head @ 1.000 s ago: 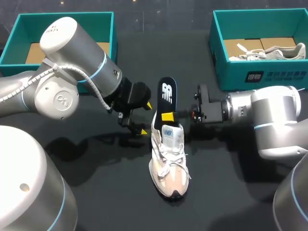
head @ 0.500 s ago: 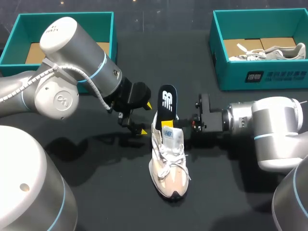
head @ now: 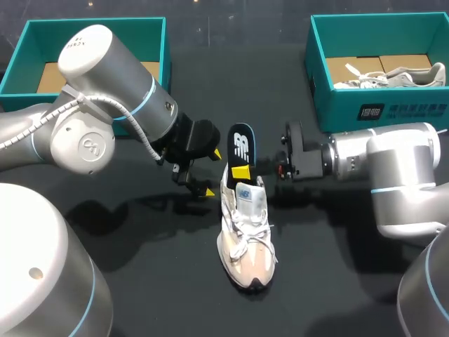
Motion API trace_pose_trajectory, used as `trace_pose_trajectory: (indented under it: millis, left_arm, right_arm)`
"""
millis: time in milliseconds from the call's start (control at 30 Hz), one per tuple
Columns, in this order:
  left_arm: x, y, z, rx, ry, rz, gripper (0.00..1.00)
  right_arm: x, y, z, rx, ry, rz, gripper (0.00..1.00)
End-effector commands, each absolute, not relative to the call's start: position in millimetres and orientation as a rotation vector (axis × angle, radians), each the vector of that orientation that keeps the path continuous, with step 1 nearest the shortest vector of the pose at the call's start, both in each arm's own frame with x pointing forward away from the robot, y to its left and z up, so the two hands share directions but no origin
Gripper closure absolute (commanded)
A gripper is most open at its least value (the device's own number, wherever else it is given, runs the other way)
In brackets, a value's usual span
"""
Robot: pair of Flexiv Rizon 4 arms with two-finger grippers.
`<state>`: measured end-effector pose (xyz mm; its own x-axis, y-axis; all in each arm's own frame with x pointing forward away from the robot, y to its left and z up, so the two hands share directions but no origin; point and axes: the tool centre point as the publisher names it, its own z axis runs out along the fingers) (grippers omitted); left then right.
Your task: Take the shoe out of the shoebox, open the shoe tongue, remove and reinsert the insole, then place the shoe into the shoebox
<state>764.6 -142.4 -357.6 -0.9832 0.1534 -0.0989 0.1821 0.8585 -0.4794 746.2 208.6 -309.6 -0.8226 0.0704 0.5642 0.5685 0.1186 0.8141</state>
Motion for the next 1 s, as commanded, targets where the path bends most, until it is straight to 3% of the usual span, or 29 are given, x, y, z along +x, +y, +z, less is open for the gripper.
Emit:
trace_pose_trajectory:
  millis: [33, 200, 233, 267, 1000]
  left_arm:
    - [765, -143, -358, 0.271, 2.974, -0.775, 0.00]
    - [765, -143, -358, 0.271, 2.974, -0.775, 0.00]
    - [765, -143, -358, 0.271, 2.974, -0.775, 0.00]
    - [765, -143, -358, 0.271, 2.974, -0.775, 0.00]
    - [765, -143, -358, 0.271, 2.974, -0.775, 0.00]
  right_arm:
    - [751, 208, -302, -0.614, -2.034, -1.729, 0.75]
    - [758, 208, -299, -0.598, -2.042, -1.725, 0.82]
    - [760, 208, -300, -0.595, -2.038, -1.726, 0.86]
    - [763, 207, -301, -0.592, -2.028, -1.725, 1.00]
    - [730, 211, -334, -0.665, -1.836, -1.698, 1.00]
